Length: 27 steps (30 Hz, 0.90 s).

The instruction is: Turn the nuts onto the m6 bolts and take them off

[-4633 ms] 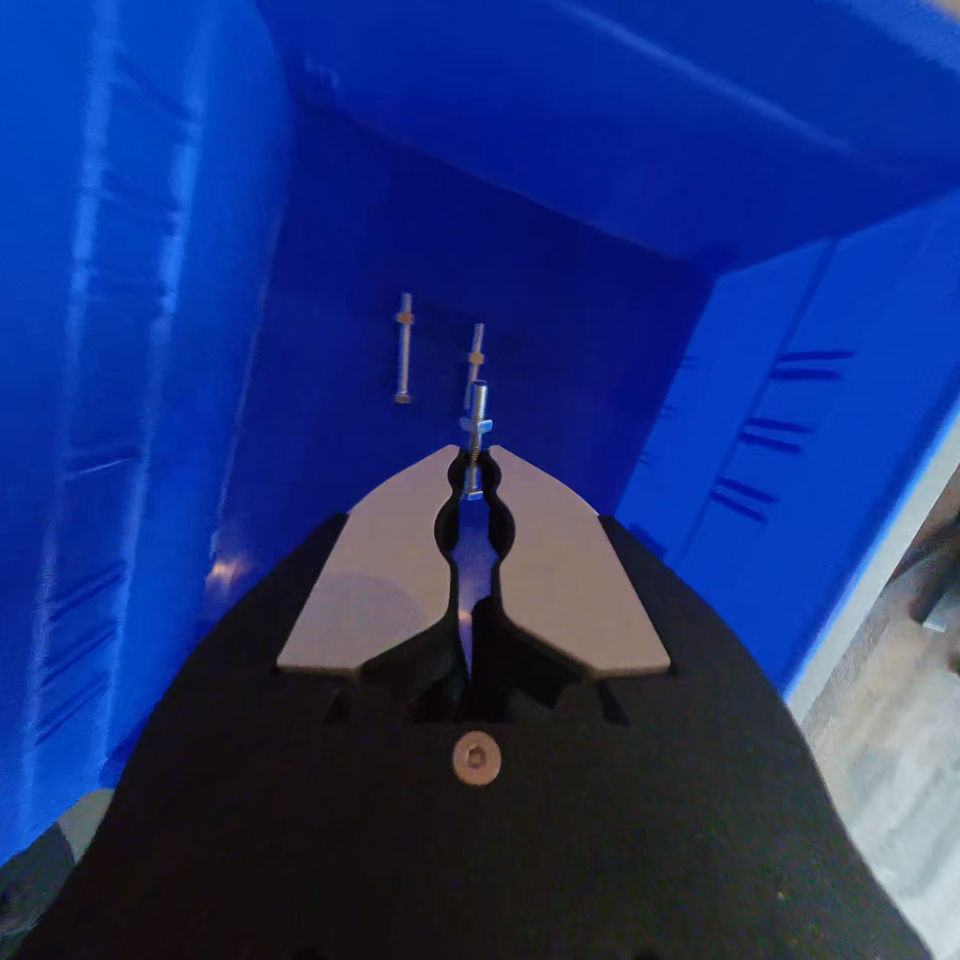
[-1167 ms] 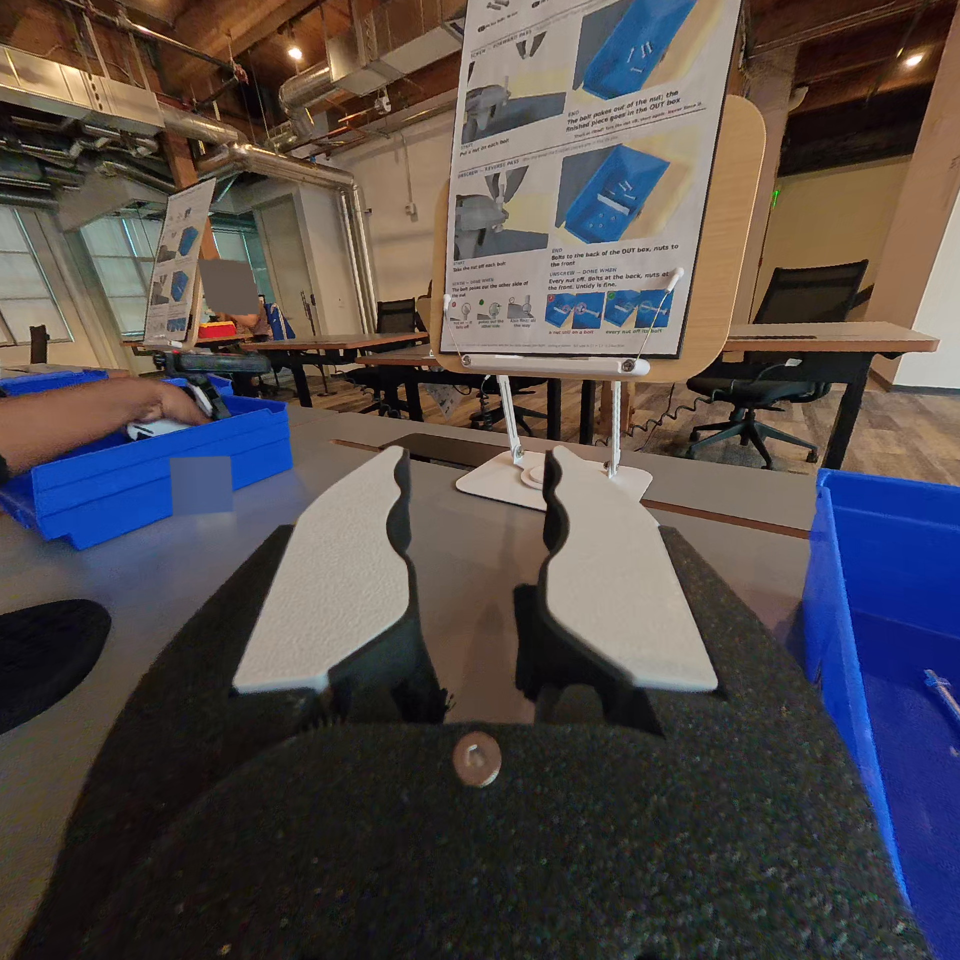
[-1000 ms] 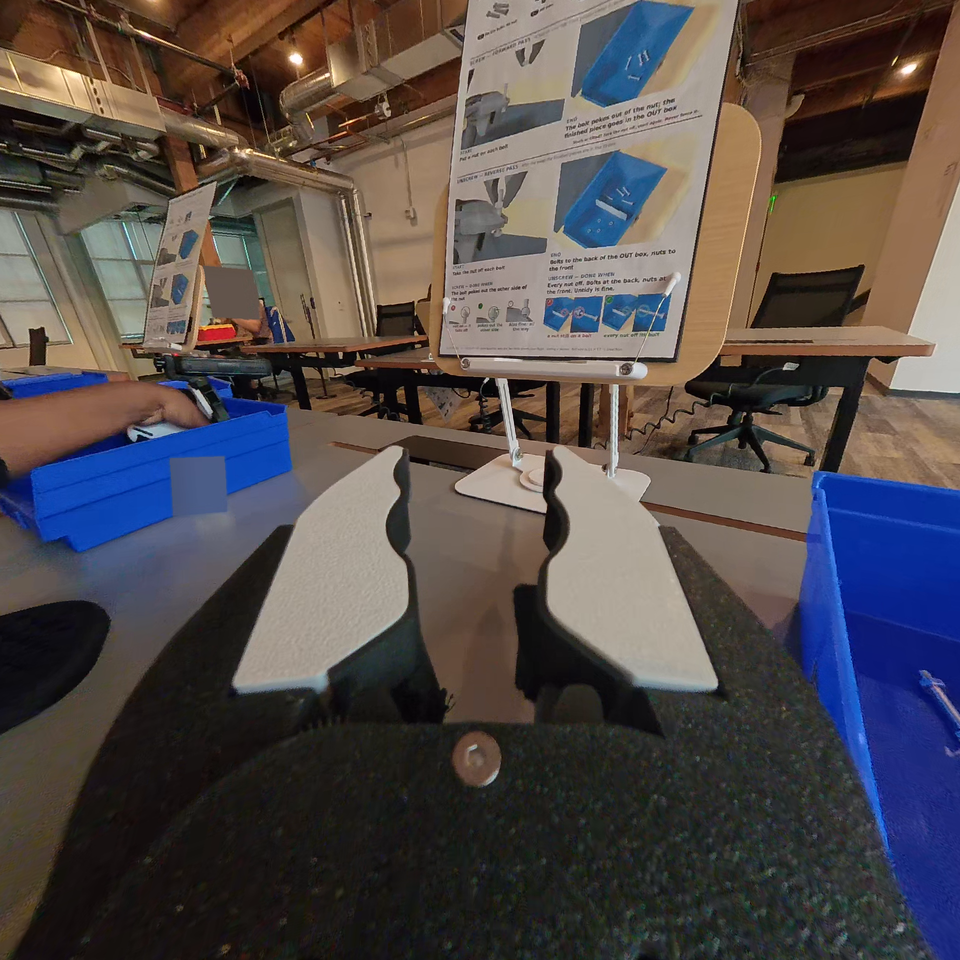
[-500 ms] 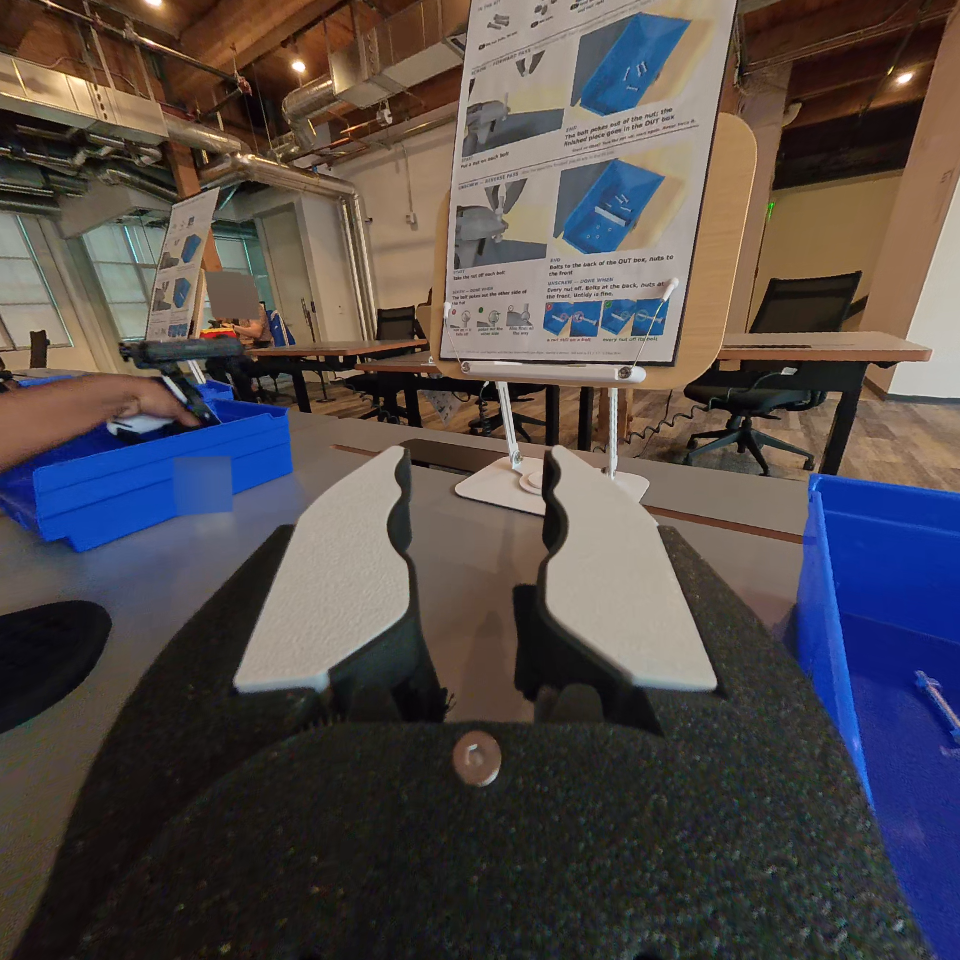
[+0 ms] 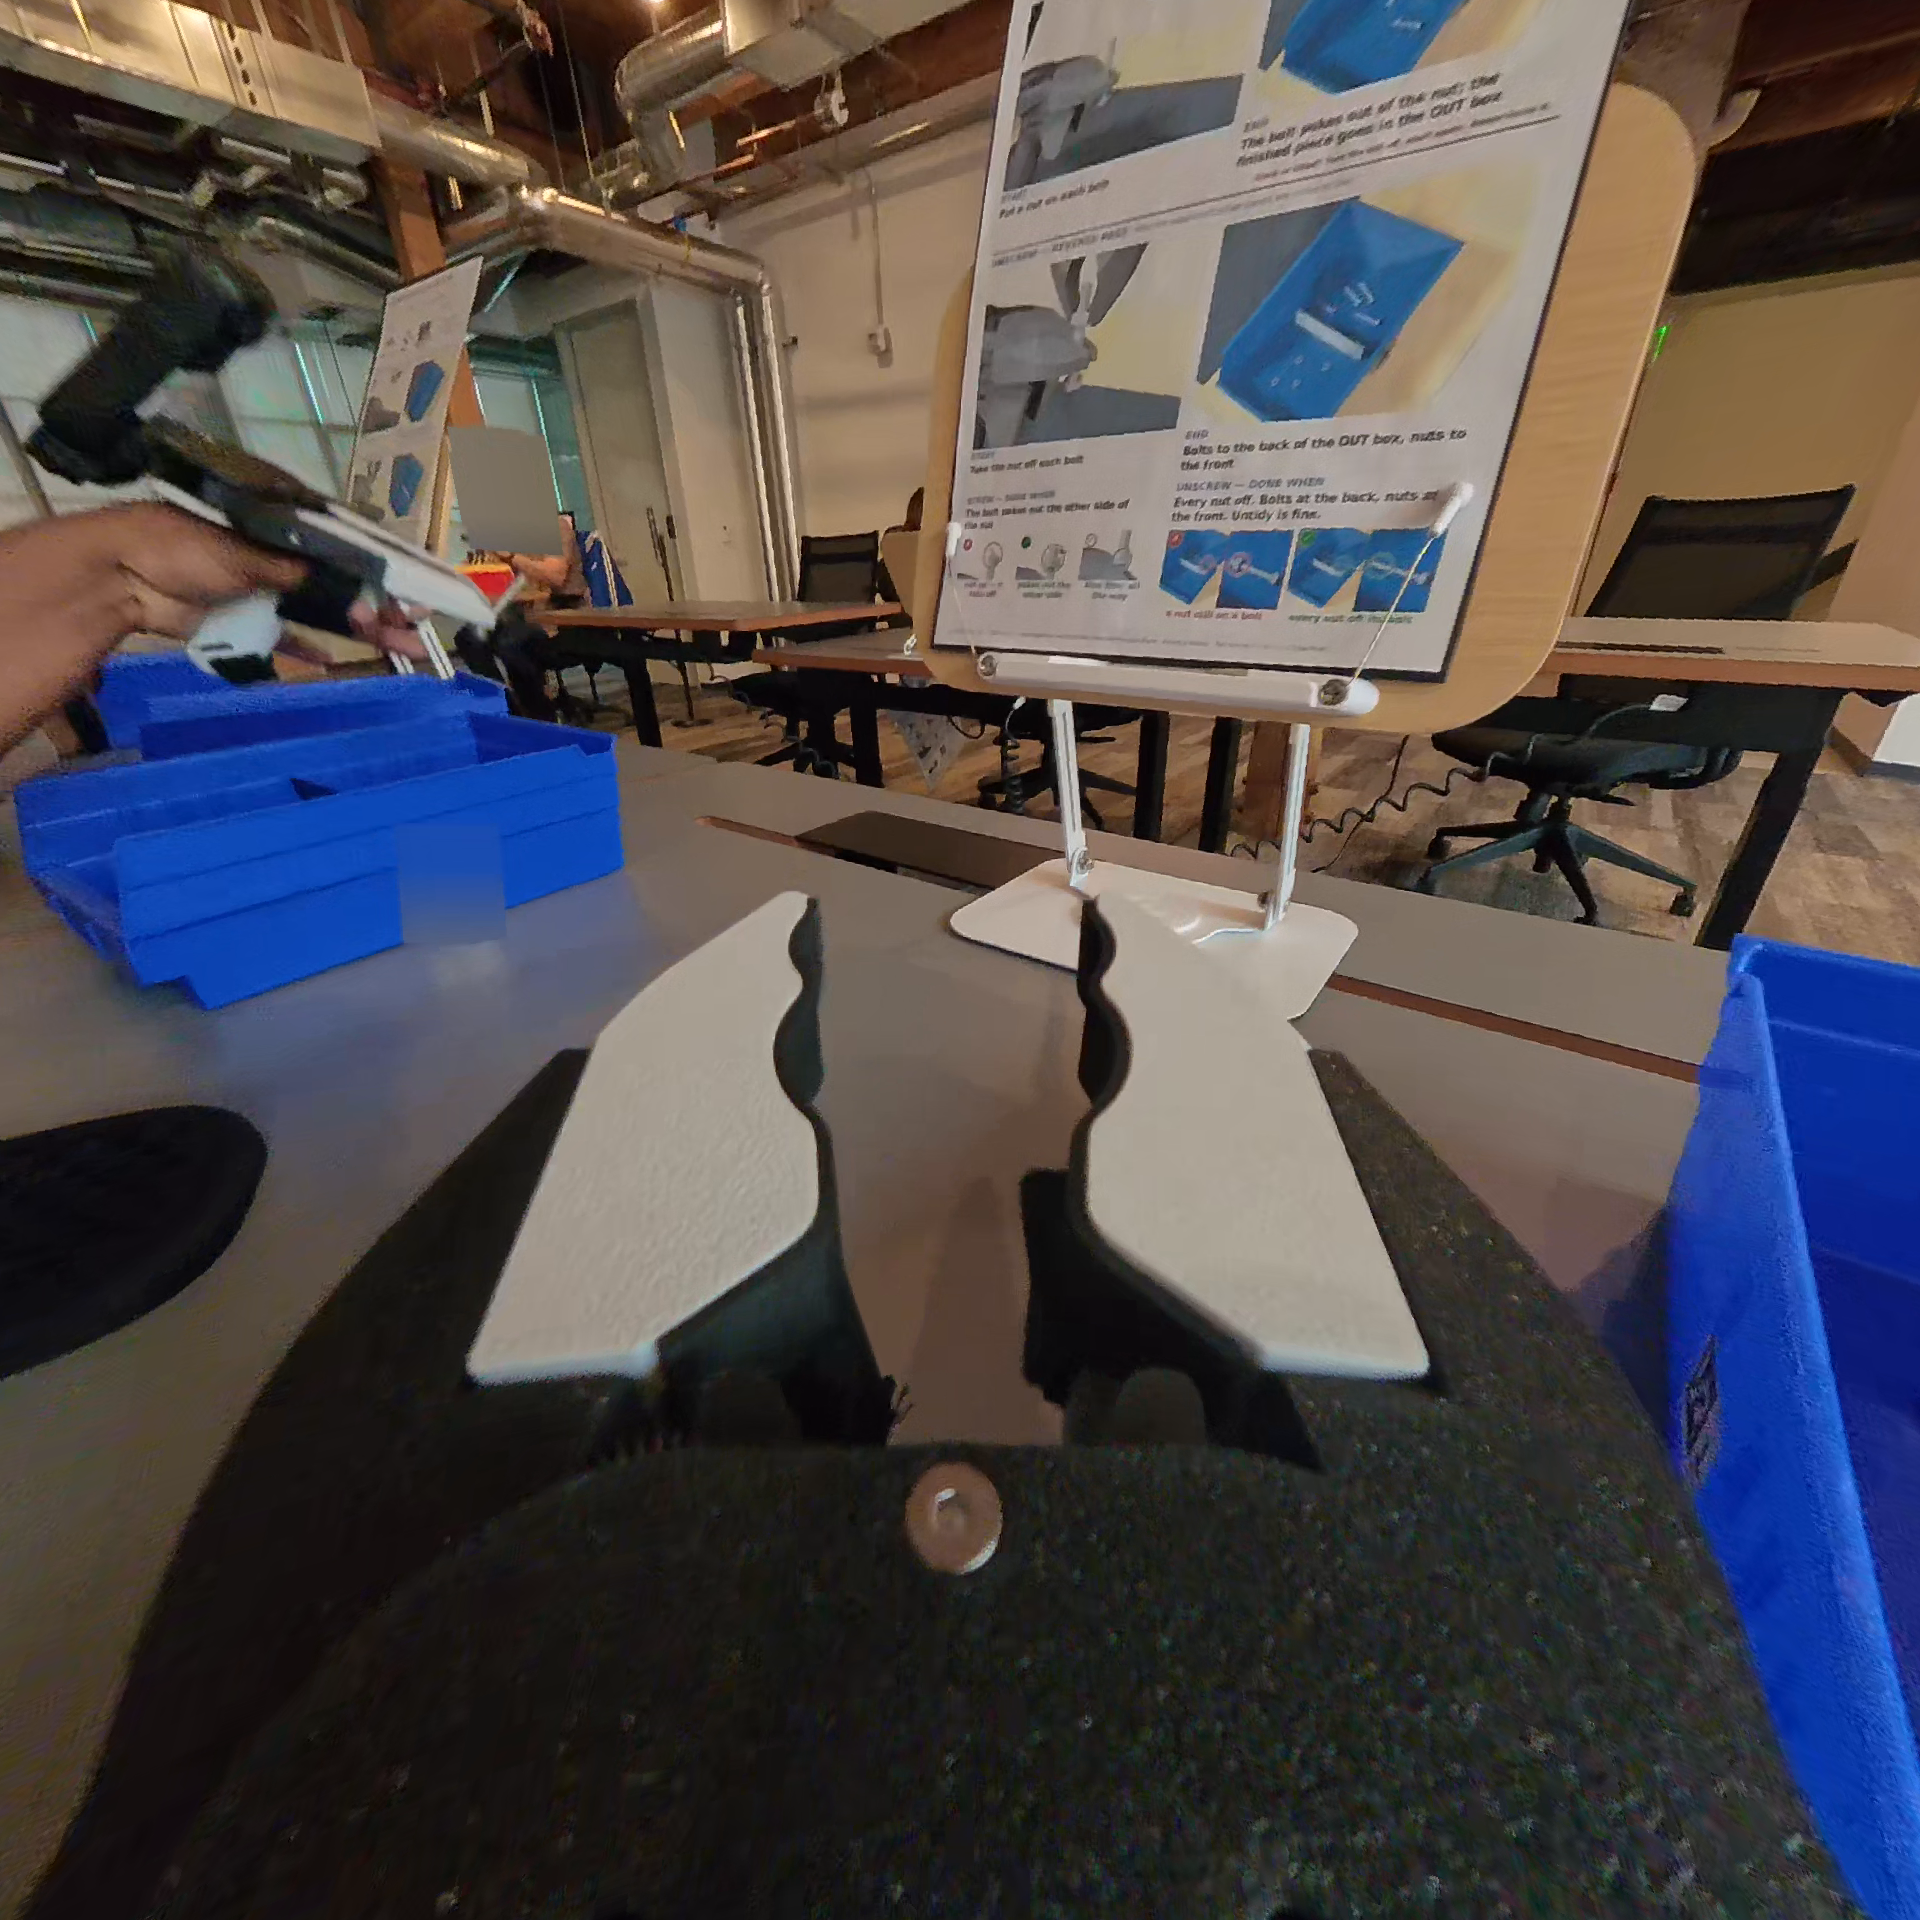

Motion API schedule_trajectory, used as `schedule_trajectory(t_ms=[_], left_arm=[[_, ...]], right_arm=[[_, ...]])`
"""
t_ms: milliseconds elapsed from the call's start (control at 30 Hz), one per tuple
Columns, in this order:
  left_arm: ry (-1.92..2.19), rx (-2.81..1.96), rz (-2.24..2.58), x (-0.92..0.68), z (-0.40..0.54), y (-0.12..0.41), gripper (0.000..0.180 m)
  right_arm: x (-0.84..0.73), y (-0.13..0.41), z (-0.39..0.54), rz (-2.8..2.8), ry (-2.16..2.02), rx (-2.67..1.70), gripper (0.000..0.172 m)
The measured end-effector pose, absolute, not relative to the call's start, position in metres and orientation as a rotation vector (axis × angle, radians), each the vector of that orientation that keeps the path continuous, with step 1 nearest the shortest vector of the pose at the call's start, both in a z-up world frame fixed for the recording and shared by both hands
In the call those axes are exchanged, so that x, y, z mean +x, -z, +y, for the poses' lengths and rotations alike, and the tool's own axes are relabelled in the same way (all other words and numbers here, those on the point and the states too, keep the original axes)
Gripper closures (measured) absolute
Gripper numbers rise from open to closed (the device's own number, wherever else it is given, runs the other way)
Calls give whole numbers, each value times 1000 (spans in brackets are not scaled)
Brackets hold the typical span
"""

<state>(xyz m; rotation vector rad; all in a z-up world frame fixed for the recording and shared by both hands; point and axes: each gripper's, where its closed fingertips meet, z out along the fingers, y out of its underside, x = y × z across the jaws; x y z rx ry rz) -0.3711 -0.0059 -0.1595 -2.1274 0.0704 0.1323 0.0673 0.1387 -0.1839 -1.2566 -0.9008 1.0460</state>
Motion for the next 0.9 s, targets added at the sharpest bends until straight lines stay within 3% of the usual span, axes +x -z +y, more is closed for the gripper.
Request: schedule_trajectory(t_ms=[267, 567, 900], left_arm=[[221, -1719, 445, -197, 11, 111, 176], [522, -1577, 631, -60, 0, 146, 176], [596, -1570, 655, -29, -4, 169, 176]], right_arm=[[46, 186, 115, -1040, -1077, -1240, 126], [3, 172, 51, -1299, -1224, -1158, 125], [-32, 160, 11, -1389, -1498, -1139, 134]])
